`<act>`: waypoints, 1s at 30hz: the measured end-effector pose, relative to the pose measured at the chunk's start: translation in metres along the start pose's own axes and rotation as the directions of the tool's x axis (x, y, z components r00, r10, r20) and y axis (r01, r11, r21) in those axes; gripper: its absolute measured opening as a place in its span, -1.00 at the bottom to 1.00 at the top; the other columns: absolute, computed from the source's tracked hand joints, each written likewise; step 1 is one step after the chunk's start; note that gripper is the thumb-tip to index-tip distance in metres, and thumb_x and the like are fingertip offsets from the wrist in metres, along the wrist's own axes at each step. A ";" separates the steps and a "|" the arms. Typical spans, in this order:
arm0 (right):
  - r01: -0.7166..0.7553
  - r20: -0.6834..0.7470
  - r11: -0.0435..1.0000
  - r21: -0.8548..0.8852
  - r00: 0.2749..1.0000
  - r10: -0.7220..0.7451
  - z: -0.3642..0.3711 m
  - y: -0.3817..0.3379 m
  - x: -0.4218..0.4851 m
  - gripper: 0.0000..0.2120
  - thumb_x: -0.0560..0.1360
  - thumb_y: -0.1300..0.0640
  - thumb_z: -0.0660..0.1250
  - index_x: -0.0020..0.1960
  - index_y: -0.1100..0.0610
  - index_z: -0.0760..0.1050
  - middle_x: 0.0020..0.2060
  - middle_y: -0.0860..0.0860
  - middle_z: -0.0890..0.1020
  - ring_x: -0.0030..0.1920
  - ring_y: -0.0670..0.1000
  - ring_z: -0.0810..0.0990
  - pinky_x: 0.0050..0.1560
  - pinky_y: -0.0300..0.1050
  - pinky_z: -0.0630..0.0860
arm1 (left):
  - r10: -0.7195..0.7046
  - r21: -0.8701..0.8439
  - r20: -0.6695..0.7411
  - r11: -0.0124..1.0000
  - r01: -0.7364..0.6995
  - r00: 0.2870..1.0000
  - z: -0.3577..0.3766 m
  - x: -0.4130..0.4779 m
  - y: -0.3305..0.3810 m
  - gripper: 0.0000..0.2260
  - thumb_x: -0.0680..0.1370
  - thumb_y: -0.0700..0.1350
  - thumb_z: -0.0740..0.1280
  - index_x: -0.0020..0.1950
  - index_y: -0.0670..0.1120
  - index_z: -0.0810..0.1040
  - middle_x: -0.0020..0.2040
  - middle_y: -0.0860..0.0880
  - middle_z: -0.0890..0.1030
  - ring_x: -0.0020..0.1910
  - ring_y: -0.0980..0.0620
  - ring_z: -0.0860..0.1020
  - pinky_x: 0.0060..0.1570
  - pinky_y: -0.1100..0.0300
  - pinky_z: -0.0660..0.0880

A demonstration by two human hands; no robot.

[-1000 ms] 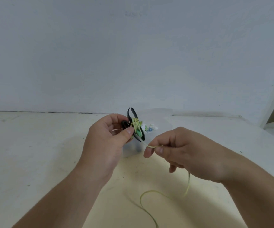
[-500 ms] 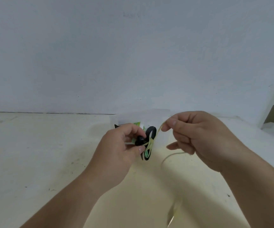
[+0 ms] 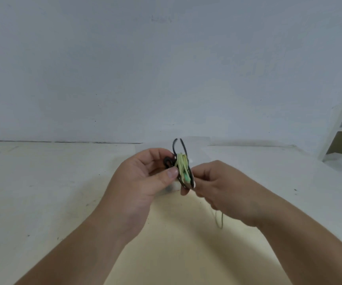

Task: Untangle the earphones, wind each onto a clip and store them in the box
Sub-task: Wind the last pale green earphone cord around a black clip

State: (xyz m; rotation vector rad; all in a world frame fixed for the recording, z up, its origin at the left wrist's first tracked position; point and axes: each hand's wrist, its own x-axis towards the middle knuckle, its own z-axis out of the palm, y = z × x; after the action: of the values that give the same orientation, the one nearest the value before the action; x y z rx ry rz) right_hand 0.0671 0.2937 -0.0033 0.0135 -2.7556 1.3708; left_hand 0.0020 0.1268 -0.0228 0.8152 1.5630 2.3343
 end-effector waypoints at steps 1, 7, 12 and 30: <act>0.016 0.042 1.000 -0.013 0.999 -0.015 0.002 -0.001 -0.001 -0.71 0.64 0.05 0.25 -0.19 0.03 0.64 -0.41 -0.06 0.37 -0.45 -0.10 0.29 -0.36 -0.19 0.27 | -0.011 -0.010 -0.029 1.000 0.010 1.000 -0.001 0.001 0.000 -0.80 0.32 -0.27 0.42 -0.07 -0.13 0.63 -0.15 -0.09 0.69 -0.14 0.00 0.64 0.02 0.11 0.56; 0.074 0.149 0.997 -0.023 0.986 -0.070 0.001 -0.005 -0.004 -0.71 0.64 0.04 0.25 -0.14 0.11 0.64 -0.43 -0.03 0.32 -0.42 -0.05 0.25 -0.40 -0.21 0.23 | -0.059 0.023 -0.144 0.998 0.063 0.988 -0.003 0.003 0.001 -0.83 0.46 -0.40 0.40 -0.05 -0.17 0.61 -0.10 -0.19 0.68 -0.08 -0.17 0.63 0.04 -0.06 0.61; 0.091 0.124 0.996 -0.011 0.988 -0.089 -0.004 -0.006 -0.006 -0.74 0.63 0.05 0.29 -0.16 0.10 0.66 -0.43 -0.02 0.31 -0.41 -0.05 0.25 -0.36 -0.18 0.22 | 0.013 0.182 -0.198 0.983 0.024 0.980 -0.004 0.003 0.000 -0.81 0.48 -0.42 0.38 -0.05 -0.15 0.60 -0.14 -0.11 0.70 -0.12 -0.07 0.65 -0.01 0.01 0.61; 0.141 -0.358 0.989 0.036 0.926 -0.119 -0.024 -0.009 -0.009 -0.76 0.49 0.04 0.46 -0.34 0.05 0.59 -0.55 -0.11 0.30 -0.55 -0.11 0.18 -0.54 -0.36 0.16 | -0.024 0.388 0.118 0.922 -0.024 0.993 -0.003 -0.001 -0.004 -0.82 0.36 -0.26 0.43 -0.10 -0.03 0.64 -0.09 -0.05 0.68 -0.03 -0.07 0.64 0.10 0.03 0.58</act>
State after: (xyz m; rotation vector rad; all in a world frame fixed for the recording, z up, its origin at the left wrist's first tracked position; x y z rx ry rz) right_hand 0.0772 0.3070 0.0175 -0.0437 -2.3707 1.2779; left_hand 0.0002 0.1255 -0.0274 1.0154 2.0017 1.9538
